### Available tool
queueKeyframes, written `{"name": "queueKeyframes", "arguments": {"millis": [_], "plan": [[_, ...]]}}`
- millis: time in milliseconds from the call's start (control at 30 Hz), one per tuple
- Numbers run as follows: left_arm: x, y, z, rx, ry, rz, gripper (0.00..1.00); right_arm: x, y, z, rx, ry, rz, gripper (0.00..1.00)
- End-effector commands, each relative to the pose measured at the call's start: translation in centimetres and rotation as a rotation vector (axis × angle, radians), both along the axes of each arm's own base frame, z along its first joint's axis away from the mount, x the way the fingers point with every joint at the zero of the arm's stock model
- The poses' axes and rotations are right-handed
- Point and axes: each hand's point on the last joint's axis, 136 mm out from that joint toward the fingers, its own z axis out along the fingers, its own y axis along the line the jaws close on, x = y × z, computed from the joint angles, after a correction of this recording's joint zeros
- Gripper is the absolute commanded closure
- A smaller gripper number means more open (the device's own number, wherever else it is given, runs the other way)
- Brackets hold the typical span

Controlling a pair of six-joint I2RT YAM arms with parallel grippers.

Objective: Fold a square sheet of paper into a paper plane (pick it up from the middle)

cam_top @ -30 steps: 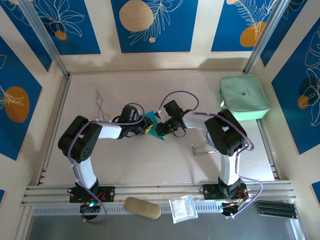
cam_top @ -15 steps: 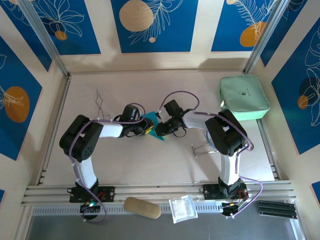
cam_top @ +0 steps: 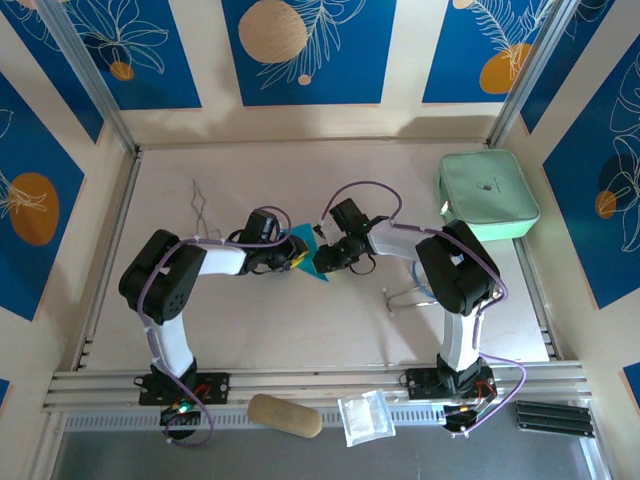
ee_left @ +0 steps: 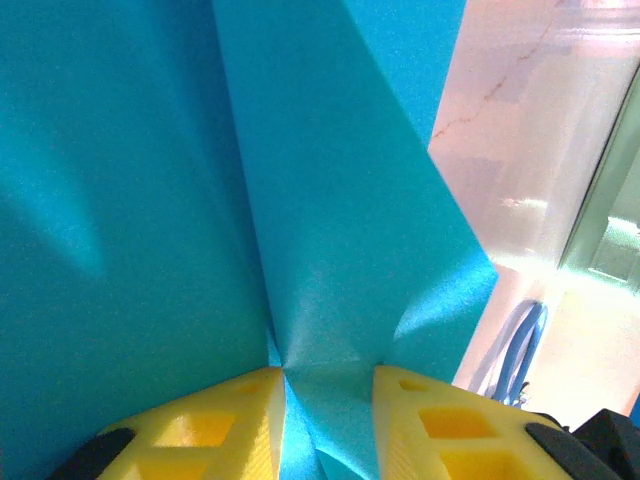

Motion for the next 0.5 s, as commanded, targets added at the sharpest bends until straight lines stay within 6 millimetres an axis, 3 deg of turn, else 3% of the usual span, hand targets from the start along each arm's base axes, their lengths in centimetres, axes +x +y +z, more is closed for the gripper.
{"name": "queueKeyframes", "arguments": {"millis": [0, 467], "plan": [[-0.7, 0.0, -1.1, 0.029, 0.037, -0.020, 0.70, -0.4, -0.2, 0.3, -0.011, 0.015, -0.003, 0.80], [-0.4, 0.0, 0.0, 0.008, 0.005, -0.005, 0.67, -1.6, 0.0, -0.9, 0.005, 0.063, 0.018, 0.89]]}}
